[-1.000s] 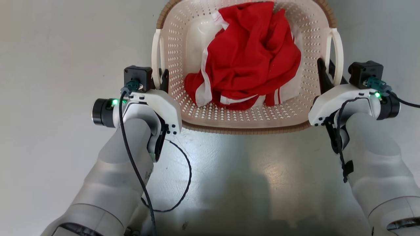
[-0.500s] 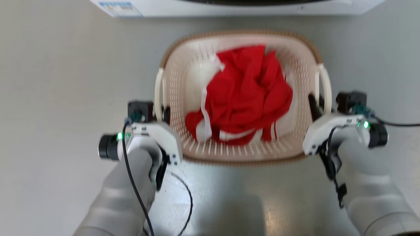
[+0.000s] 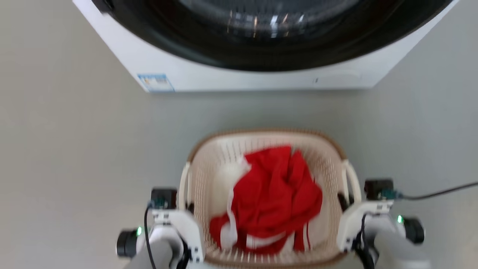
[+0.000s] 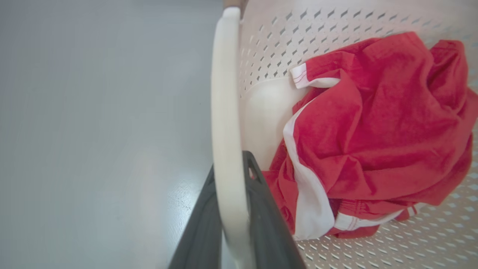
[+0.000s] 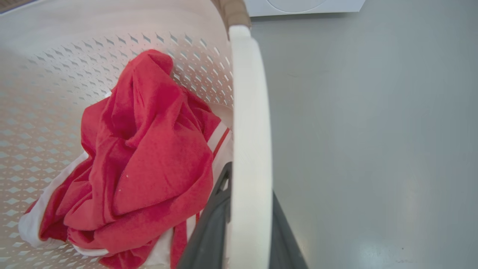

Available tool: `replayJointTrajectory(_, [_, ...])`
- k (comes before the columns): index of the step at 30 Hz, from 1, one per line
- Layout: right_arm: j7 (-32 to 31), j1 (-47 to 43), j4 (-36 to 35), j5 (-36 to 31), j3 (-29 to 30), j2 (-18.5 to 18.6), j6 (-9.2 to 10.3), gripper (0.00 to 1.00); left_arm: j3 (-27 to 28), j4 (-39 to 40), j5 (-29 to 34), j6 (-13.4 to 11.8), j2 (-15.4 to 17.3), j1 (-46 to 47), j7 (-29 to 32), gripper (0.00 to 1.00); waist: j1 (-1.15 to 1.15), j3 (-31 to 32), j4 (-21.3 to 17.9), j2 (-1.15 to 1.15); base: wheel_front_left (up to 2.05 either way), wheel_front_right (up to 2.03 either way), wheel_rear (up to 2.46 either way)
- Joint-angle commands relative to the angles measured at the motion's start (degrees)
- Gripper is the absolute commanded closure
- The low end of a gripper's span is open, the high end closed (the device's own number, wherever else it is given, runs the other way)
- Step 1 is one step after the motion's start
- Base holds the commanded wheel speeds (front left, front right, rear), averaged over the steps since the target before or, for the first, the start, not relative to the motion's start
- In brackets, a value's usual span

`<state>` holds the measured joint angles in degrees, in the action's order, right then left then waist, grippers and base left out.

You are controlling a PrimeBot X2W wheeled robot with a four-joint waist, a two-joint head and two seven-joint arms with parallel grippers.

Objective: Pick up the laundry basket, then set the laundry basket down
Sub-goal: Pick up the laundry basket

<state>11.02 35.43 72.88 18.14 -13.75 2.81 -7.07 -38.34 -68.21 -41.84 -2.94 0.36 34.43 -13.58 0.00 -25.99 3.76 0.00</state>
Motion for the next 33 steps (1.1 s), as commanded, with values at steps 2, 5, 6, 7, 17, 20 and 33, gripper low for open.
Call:
replayJointTrajectory(2, [-1.27, -4.42, 0.00, 2.77, -3.80, 0.07, -0.42, 1.00, 0.32, -0.87, -1.49, 0.01, 2.52, -2.82, 0.09, 1.00, 0.00, 7.13, -0.92, 0.00, 0.00, 0.00, 0.00])
replayJointTrajectory(5, [-2.94, -6.92, 0.01, 5.70, -6.22, 0.07, -0.42, 1.00, -0.60, -1.74, -2.64, 0.20, 2.52, -5.17, 0.92, 1.00, 0.00, 10.61, -1.19, 0.00, 0.00, 0.00, 0.00])
replayJointTrajectory(6, [-3.50, -7.68, 0.03, 6.57, -6.97, 0.07, -0.42, 1.00, -0.88, -1.96, -2.98, 0.26, 2.52, -5.92, 1.19, 1.00, 0.00, 11.73, -1.27, 0.00, 0.00, 0.00, 0.00])
replayJointTrajectory(7, [-4.08, -8.42, 0.05, 7.41, -7.69, 0.07, -0.42, 1.00, -1.18, -2.13, -3.31, 0.32, 2.52, -6.63, 1.48, 1.00, 0.00, 12.83, -1.34, 0.00, 0.00, 0.00, 0.00])
replayJointTrajectory(17, [-7.52, -13.20, -0.15, 14.31, -13.82, 0.07, -0.42, 1.00, -4.03, -2.93, -5.84, 0.94, 2.52, -11.83, 4.46, 1.00, 0.00, 21.02, -1.40, 0.00, 0.00, 0.00, 0.00])
replayJointTrajectory(20, [-7.83, -14.06, -0.14, 15.91, -15.34, 0.07, -0.42, 1.00, -4.60, -3.14, -6.34, 0.88, 2.52, -12.67, 4.88, 1.00, 0.00, 22.65, -1.43, 0.00, 0.00, 0.00, 0.00])
replayJointTrajectory(33, [-8.69, -15.90, 0.16, 21.35, -20.88, 0.07, -0.42, 1.00, -6.49, -4.17, -7.30, 1.11, 2.52, -14.35, 6.03, 1.00, 0.00, 26.05, -1.73, 0.00, 0.00, 0.00, 0.00])
